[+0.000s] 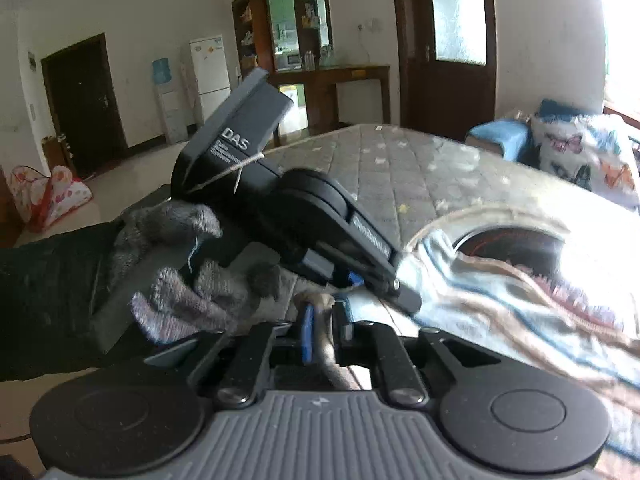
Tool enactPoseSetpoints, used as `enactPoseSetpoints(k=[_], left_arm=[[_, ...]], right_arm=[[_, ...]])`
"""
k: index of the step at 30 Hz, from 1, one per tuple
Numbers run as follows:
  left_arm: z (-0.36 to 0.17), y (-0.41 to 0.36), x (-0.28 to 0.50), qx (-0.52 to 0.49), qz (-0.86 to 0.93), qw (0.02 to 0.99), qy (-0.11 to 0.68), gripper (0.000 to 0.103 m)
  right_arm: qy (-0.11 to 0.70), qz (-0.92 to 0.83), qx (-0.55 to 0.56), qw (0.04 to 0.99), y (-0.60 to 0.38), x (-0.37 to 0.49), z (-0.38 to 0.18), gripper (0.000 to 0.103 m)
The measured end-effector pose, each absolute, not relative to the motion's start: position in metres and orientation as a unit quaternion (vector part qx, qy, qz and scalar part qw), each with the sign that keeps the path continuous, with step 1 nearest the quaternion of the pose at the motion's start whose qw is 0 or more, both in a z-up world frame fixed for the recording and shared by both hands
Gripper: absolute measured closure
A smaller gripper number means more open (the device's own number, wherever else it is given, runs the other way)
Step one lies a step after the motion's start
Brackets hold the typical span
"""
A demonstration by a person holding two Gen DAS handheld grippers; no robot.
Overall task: Fold clothes
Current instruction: 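Grasp the folded shirt edge with the left gripper while the right gripper grasps it, then lift the folded edge with both grippers and fold it over onto the shirt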
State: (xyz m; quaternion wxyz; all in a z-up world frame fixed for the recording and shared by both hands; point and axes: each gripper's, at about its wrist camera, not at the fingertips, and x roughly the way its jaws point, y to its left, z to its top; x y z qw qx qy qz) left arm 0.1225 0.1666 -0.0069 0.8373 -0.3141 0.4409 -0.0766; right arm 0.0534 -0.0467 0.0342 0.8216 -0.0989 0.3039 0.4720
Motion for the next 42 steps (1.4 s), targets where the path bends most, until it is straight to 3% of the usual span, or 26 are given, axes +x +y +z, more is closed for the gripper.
enactPoseSetpoints(k=[7, 17, 25, 42], left_arm=[[-0.005, 0.164, 0.122, -0.308, -0.073, 0.841, 0.438, 0.091], [-0.007, 0.165, 0.119, -0.312, -0.066, 0.839, 0.441, 0.089], [-0.006, 0.160, 0.115, -0.299, -0.070, 0.846, 0.437, 0.085], [0.024, 0.149, 0.116, -0.319, -0.085, 0.846, 0.419, 0.092]], right_arm=[[0.318, 0.385, -0.071, 0.864, -0.094, 0.097, 0.035, 0.086], [0.353, 0.251, -0.121, 0.893, -0.108, 0.172, -0.016, 0.086], [0.345, 0.228, -0.113, 0.903, -0.102, 0.189, -0.024, 0.086], [0.339, 0.219, -0.109, 0.909, -0.113, 0.177, -0.021, 0.084]])
